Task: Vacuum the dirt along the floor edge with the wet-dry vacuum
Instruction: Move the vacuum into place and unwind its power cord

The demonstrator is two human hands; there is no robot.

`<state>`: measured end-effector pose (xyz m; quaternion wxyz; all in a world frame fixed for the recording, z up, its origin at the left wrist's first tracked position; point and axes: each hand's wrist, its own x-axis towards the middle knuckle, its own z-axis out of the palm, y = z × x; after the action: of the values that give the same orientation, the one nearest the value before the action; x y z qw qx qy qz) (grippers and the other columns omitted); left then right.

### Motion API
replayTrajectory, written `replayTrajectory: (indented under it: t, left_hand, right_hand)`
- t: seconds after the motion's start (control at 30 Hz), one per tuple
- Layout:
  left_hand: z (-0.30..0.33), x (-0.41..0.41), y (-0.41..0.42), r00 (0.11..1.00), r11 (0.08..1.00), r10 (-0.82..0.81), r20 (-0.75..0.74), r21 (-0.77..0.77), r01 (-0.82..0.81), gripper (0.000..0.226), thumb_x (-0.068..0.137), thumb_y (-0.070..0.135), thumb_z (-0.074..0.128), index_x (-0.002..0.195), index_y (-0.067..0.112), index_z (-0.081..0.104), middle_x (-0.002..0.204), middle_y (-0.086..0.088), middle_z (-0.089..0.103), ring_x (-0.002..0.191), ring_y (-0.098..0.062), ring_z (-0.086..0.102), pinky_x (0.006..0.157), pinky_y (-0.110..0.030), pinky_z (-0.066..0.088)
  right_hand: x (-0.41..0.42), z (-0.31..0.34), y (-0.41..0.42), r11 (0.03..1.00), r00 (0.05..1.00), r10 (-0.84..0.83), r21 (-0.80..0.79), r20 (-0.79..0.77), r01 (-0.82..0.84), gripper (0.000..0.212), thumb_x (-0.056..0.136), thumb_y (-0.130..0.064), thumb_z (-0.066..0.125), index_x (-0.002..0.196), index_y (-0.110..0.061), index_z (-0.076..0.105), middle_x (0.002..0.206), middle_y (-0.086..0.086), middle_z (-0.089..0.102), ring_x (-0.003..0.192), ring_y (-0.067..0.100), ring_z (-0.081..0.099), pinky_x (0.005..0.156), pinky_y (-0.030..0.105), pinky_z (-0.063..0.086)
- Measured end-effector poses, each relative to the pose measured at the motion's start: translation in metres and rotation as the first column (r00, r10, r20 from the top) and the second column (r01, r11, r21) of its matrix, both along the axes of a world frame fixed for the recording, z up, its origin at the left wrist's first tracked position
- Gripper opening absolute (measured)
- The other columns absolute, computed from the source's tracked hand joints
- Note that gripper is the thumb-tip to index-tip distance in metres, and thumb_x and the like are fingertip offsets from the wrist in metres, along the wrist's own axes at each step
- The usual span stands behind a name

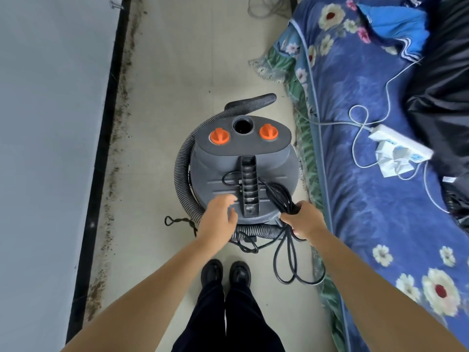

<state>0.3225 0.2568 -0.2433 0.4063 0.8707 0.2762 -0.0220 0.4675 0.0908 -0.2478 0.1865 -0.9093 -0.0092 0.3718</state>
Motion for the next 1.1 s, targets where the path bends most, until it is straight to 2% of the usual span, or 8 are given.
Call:
replayTrajectory:
  t: [0.1,0.2,0.33,0.47,0.63,0.77,0.93,1.1]
  left_hand:
    - [0.027,-0.002,-0.039,0.945,0.935,-0.283,-0.163,-0.266,0.234,0.045,0.095,0.012,0.048,0.14,0.014,0.043,0.136,-0.003,0.055,0.116,-0.019,0.057,0.095,-0.027,0.042]
    - [0.049,-0.008,-0.071,0.818,0.837,-0.519,-0.248,-0.341,0.427,0.054,0.092,0.007,0.044,0.144,0.019,0.039,0.144,0.001,0.047,0.134,-0.02,0.038,0.116,-0.037,0.024]
    - [0.066,-0.012,-0.076,0.821,0.832,-0.543,-0.175,-0.247,0.497,0.016,0.086,0.004,0.047,0.085,0.018,0.056,0.082,-0.003,0.059,0.077,-0.021,0.055,0.095,-0.042,0.039]
    - [0.078,-0.027,-0.077,0.941,0.942,-0.316,-0.118,-0.155,0.297,0.026,0.091,0.024,0.055,0.07,0.009,0.05,0.065,-0.007,0.055,0.062,-0.024,0.054,0.058,-0.033,0.036]
    - [0.106,-0.057,-0.095,0.996,1.0,0.0,-0.09,-0.025,-0.002,0.045,0.093,0.031,0.057,0.054,0.021,0.036,0.05,0.008,0.04,0.047,-0.003,0.038,0.048,-0.022,0.026]
    - [0.136,-0.09,-0.149,0.995,0.991,0.099,-0.017,-0.094,-0.1,0.025,0.091,0.024,0.06,0.068,0.019,0.051,0.054,0.012,0.048,0.05,-0.001,0.046,0.052,-0.015,0.032]
    - [0.184,-0.122,-0.21,0.915,0.921,0.365,0.173,-0.209,-0.328,0.026,0.087,0.017,0.066,0.068,0.006,0.051,0.053,0.01,0.043,0.049,-0.001,0.043,0.052,-0.011,0.032]
    - [0.221,-0.188,-0.21,0.764,0.791,0.602,0.232,-0.301,-0.532,0.03,0.088,0.008,0.061,0.061,0.004,0.046,0.053,0.0,0.037,0.047,-0.004,0.03,0.049,-0.019,0.024]
  right_hand:
    - [-0.026,0.018,-0.016,0.935,0.95,-0.29,0.179,-0.116,0.307,0.023,0.081,-0.018,0.071,0.072,-0.006,0.054,0.057,0.008,0.05,0.045,0.02,0.046,0.044,0.024,0.039]
    - [-0.062,0.034,-0.04,0.739,0.81,-0.553,0.335,-0.194,0.585,0.016,0.084,-0.014,0.07,0.086,-0.001,0.061,0.066,0.009,0.058,0.053,0.019,0.053,0.043,0.019,0.044]
    - [-0.076,0.062,-0.061,0.481,0.666,-0.609,0.467,-0.431,0.742,0.012,0.087,-0.008,0.069,0.092,-0.005,0.058,0.081,0.011,0.065,0.069,0.019,0.063,0.053,0.027,0.052]
    - [-0.065,0.096,-0.075,0.522,0.784,-0.441,0.586,-0.436,0.62,0.015,0.092,-0.008,0.062,0.105,-0.005,0.055,0.086,0.012,0.063,0.062,0.017,0.068,0.056,0.029,0.058]
    - [-0.062,0.146,-0.099,0.61,0.874,-0.165,0.649,-0.458,0.455,0.011,0.098,0.002,0.046,0.095,-0.006,0.053,0.059,0.007,0.06,0.046,0.014,0.061,0.04,0.021,0.046]
    - [-0.072,0.178,-0.136,0.643,0.875,0.075,0.694,-0.479,0.325,0.019,0.095,0.008,0.045,0.098,-0.007,0.057,0.055,0.002,0.057,0.05,0.014,0.058,0.046,0.022,0.046]
    - [-0.088,0.209,-0.171,0.663,0.878,0.231,0.728,-0.42,0.174,0.018,0.093,0.007,0.051,0.096,-0.009,0.059,0.071,0.004,0.062,0.058,0.015,0.064,0.049,0.019,0.048]
    - [-0.102,0.214,-0.181,0.728,0.983,0.185,0.673,-0.004,-0.134,0.019,0.09,0.005,0.058,0.088,-0.014,0.058,0.065,0.003,0.058,0.046,0.007,0.054,0.054,0.026,0.042]
